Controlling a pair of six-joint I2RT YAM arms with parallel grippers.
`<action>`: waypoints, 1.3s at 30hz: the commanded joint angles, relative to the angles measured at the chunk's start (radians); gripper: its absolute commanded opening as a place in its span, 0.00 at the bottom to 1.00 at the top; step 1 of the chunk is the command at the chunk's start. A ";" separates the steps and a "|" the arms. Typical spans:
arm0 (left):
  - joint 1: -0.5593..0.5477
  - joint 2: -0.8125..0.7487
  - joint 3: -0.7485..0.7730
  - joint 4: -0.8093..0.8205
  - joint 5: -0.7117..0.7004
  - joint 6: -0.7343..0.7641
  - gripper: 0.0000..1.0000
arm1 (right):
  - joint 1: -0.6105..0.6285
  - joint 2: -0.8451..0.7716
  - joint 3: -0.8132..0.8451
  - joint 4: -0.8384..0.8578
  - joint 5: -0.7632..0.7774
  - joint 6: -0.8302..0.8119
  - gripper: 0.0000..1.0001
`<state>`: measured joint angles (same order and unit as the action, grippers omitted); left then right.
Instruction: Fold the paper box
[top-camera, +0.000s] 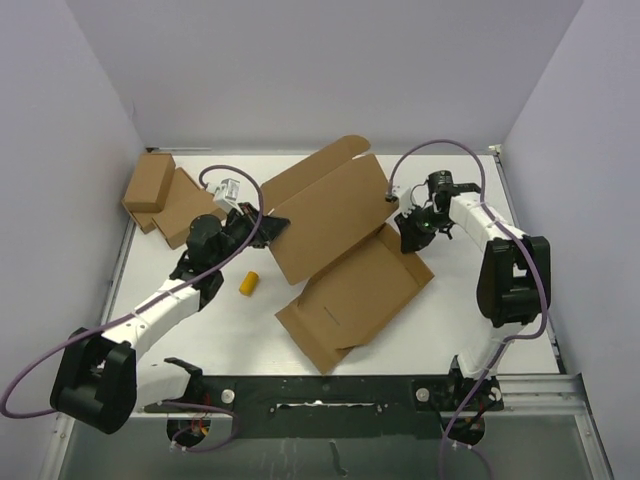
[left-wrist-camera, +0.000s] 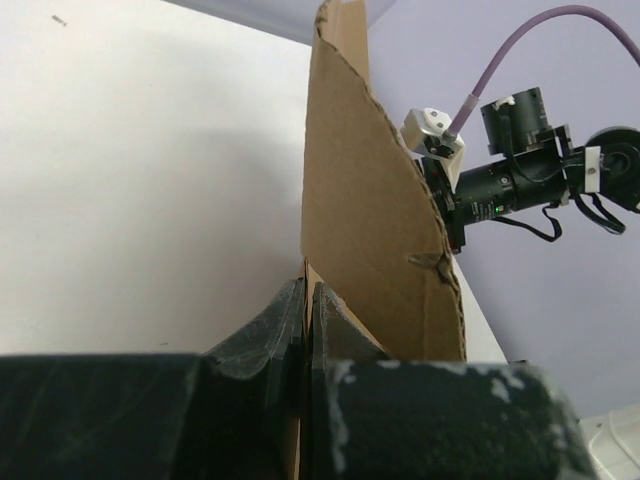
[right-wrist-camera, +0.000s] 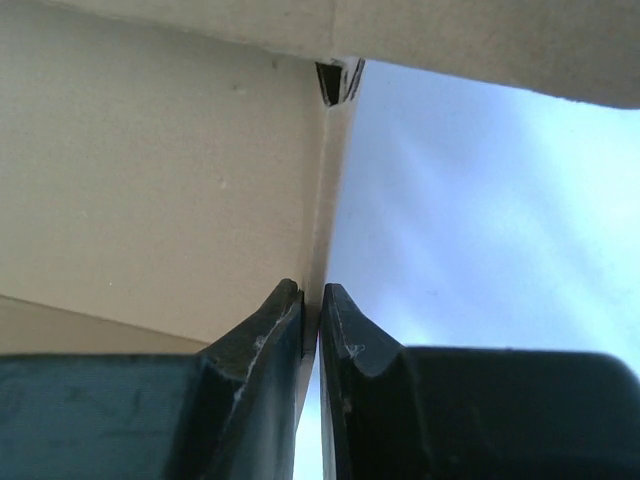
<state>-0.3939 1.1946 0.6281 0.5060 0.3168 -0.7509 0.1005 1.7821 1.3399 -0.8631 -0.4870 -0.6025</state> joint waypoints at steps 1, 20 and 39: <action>-0.008 0.037 0.004 0.028 -0.080 0.021 0.00 | 0.039 0.036 0.030 0.004 0.035 0.006 0.11; -0.011 0.046 -0.018 0.065 -0.089 0.049 0.00 | 0.058 0.039 -0.102 0.075 0.130 -0.027 0.26; -0.012 0.025 -0.001 0.038 -0.079 0.082 0.00 | 0.075 -0.009 -0.162 0.178 0.279 0.038 0.20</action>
<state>-0.4118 1.2438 0.6006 0.4885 0.2619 -0.7048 0.1833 1.8030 1.1870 -0.6983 -0.2554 -0.5343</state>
